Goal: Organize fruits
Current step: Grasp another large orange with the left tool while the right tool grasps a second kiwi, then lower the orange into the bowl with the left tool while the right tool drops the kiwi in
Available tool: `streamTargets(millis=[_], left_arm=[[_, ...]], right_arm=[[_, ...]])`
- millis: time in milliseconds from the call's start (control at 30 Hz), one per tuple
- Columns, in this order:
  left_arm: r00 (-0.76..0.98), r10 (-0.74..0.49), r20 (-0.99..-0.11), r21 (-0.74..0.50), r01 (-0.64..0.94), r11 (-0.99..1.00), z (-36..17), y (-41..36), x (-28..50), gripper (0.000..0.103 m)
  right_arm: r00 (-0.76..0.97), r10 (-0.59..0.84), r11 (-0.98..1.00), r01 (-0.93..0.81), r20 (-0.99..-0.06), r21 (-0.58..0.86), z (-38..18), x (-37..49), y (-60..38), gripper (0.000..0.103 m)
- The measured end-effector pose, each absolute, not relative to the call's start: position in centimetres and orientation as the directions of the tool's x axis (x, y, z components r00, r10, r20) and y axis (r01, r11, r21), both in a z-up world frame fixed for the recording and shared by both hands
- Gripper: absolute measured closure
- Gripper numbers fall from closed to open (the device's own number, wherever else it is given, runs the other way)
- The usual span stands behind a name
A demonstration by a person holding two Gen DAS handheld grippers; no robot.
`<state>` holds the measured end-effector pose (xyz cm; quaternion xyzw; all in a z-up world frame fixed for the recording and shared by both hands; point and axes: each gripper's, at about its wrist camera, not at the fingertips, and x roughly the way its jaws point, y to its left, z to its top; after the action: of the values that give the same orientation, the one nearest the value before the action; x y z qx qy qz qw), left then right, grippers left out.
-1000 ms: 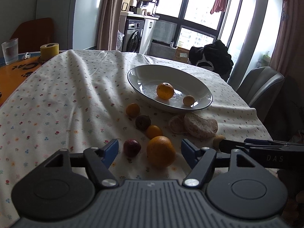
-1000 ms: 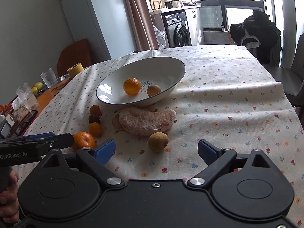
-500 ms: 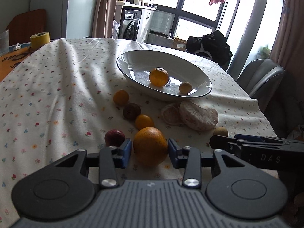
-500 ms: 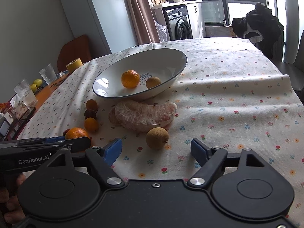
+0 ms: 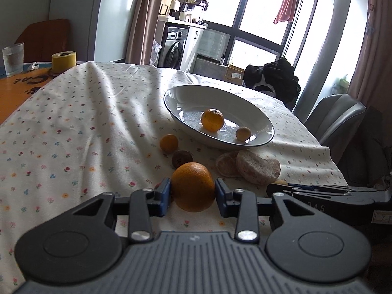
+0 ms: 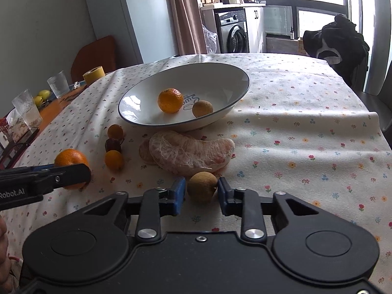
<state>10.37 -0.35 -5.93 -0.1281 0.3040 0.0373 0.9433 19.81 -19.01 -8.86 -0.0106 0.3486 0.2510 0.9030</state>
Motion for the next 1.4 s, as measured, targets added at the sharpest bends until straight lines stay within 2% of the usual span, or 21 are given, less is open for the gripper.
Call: streamTargets(millis=[267, 967, 1400], left_arm=[[0.825, 0.024, -0.565, -0.225, -0.181, 0.957, -5.2, 1.2, 9.5, 0.066], [0.862, 0.008, -0.508, -0.172, -0.111, 0.979, -2.6, 1.7, 12.2, 0.066], [0.859, -0.024, -0.511, -0.126, -0.047, 0.991, -2.1, 1.4, 15.6, 0.066]], right_arm=[[0.634, 0.460, 0.865, -0.478, -0.622, 0.152, -7.9, 19.4, -18.6, 0.079], [0.676, 0.466, 0.863, -0.489, -0.570, 0.125, -5.3, 19.8, -17.1, 0.079], [0.687, 0.463, 0.867, -0.483, -0.560, 0.124, -4.8, 21.5, -16.1, 0.079]])
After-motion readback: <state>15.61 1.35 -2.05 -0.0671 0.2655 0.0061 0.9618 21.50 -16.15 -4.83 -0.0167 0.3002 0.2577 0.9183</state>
